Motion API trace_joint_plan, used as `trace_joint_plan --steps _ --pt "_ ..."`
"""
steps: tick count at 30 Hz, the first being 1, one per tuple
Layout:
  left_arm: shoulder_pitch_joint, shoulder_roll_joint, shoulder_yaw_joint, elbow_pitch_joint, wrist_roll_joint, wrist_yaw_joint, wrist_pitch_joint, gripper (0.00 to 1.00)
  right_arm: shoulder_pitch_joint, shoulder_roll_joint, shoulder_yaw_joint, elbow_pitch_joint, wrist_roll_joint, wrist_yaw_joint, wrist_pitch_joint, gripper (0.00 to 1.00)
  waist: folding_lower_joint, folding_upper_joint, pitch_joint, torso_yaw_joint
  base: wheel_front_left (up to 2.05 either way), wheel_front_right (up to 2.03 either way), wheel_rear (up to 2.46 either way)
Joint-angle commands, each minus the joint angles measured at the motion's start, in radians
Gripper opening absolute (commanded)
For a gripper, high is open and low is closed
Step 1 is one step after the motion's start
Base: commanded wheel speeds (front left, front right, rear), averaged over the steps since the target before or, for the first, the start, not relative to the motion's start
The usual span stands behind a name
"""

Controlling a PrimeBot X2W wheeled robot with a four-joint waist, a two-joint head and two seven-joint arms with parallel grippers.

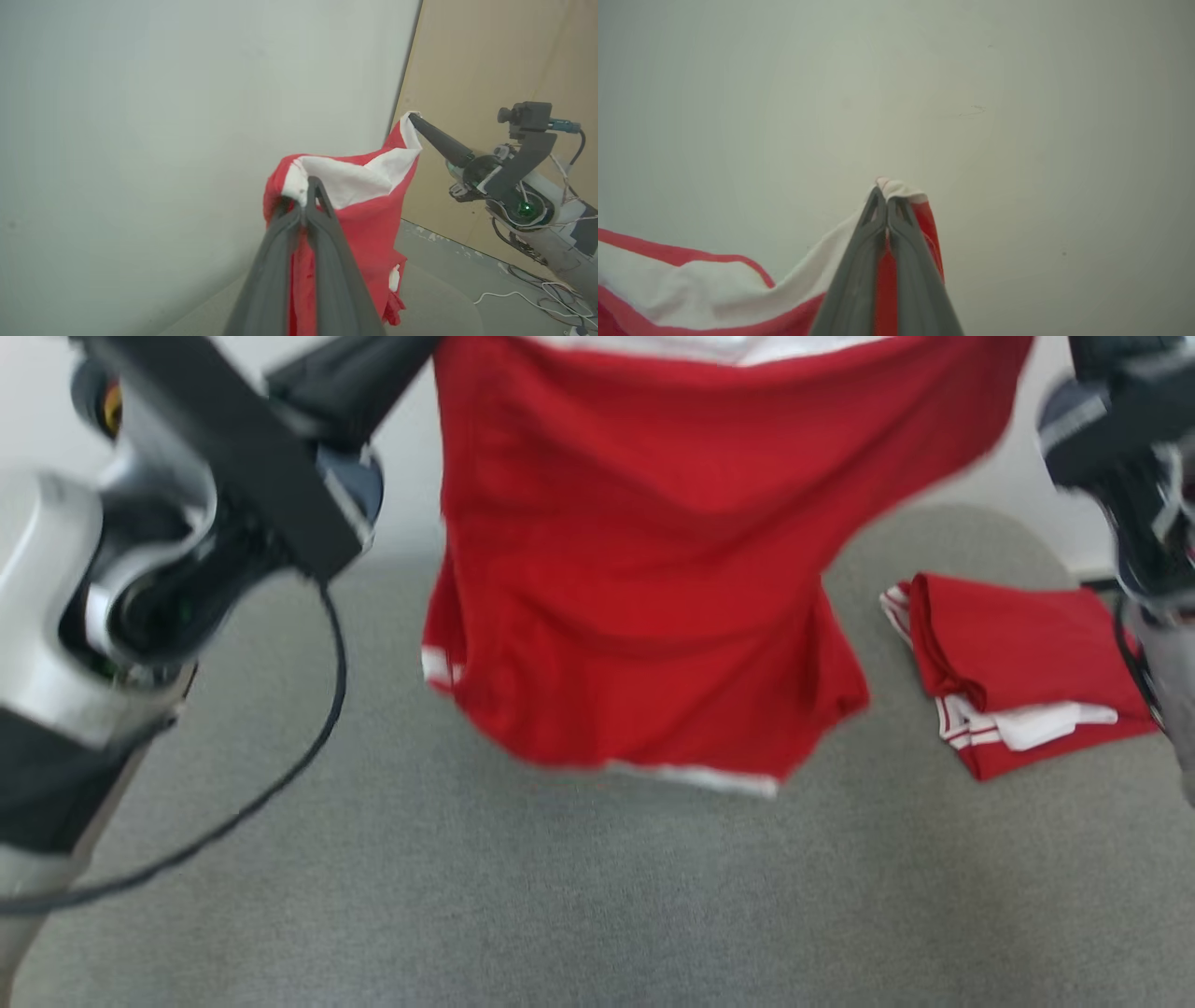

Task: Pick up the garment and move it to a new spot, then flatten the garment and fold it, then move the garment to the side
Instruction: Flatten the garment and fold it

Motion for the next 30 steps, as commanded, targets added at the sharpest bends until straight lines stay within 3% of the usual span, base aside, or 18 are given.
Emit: trace_joint_plan --steps 1,6,11,15,19,22,30 --pt "-0.028 -0.005 -0.011 0.012 0.023 0.002 -0.005 0.0 -0.03 0.018 0.001 0.019 -0.02 -0.003 -0.003 0.0 0.0 -0.0001 0.127 -0.019 0.0 0.0 0.0" --pt "-0.229 0.011 -0.126 0.121 0.176 0.002 -0.124 0.0 -0.242 0.134 -0.013 0.18 -0.154 -0.003 -0.087 0.0 0.0 -0.0001 0.306 -0.035 0.0 0.0 0.0" --pt "-0.426 0.054 -0.238 0.248 0.361 0.002 -0.408 0.0 -0.433 0.221 -0.079 0.341 -0.303 -0.003 -0.254 0.0 0.0 -0.0001 0.446 -0.068 0.0 0.0 0.0" --pt "-0.541 0.074 -0.302 0.347 0.443 0.002 -0.576 0.0 -0.527 0.268 -0.166 0.38 -0.413 -0.003 -0.291 0.0 0.0 -0.0001 0.529 -0.075 0.0 0.0 0.0" --pt "-0.569 0.082 -0.273 0.341 0.473 0.002 -0.598 0.0 -0.488 0.319 -0.259 0.284 -0.506 -0.003 -0.291 0.0 0.0 -0.0001 0.614 -0.07 0.0 0.0 0.0" --pt "-0.495 0.096 -0.224 0.289 0.514 0.002 -0.597 0.0 -0.431 0.349 -0.292 0.23 -0.542 -0.003 -0.29 0.0 0.0 -0.0001 0.66 -0.061 0.0 0.0 0.0" --pt "-0.236 0.13 -0.213 0.089 0.471 0.002 -0.597 0.0 -0.209 0.344 -0.269 0.128 -0.535 -0.003 -0.29 0.0 0.0 -0.0001 0.656 -0.015 0.0 0.0 0.0"
